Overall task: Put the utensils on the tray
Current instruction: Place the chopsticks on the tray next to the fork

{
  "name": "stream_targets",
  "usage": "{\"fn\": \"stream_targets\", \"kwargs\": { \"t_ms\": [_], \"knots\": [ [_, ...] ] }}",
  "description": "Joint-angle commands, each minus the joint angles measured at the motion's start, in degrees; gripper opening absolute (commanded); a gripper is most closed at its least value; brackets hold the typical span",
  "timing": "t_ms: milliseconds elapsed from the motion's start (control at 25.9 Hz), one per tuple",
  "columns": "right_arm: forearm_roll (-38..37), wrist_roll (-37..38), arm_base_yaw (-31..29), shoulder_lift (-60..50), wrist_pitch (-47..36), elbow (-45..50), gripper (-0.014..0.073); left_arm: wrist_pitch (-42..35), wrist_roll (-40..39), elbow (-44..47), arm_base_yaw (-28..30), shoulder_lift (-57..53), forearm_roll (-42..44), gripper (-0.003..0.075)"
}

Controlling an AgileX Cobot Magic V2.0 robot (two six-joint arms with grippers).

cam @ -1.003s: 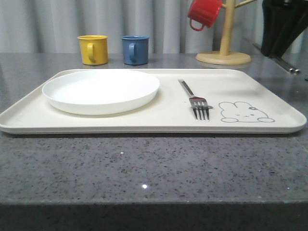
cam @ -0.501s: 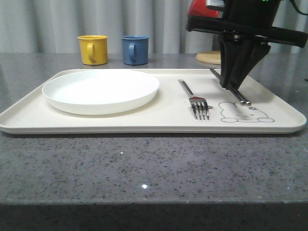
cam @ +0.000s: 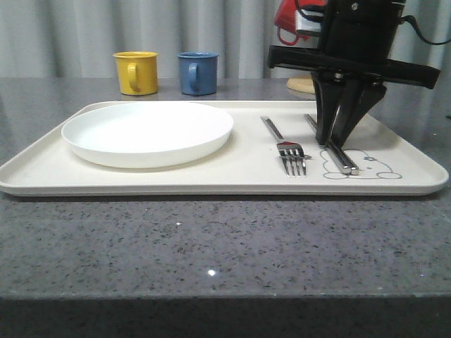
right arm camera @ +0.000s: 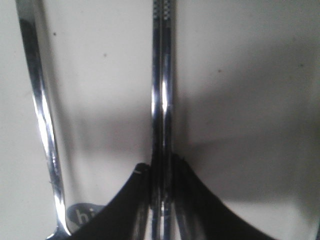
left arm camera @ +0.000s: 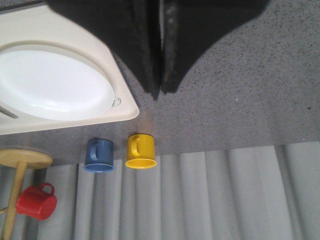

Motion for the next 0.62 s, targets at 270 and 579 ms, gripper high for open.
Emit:
{"fn": "stream_targets", "kwargs": {
  "t_ms": [270, 579],
  "knots": [
    [-3.32, -4.87, -3.51, -7.06, 2.32, -1.84, 0.0375, -4.74, -0.41, -1.48, -0.05, 0.62, 0.00, -0.0019],
    [-7.92, -17.50, -17.45, -8.88, 5.53, -1.84, 0.0375, -4.74, -0.41, -1.48, -0.05, 0.62, 0.00, -0.0019]
  ]
}}
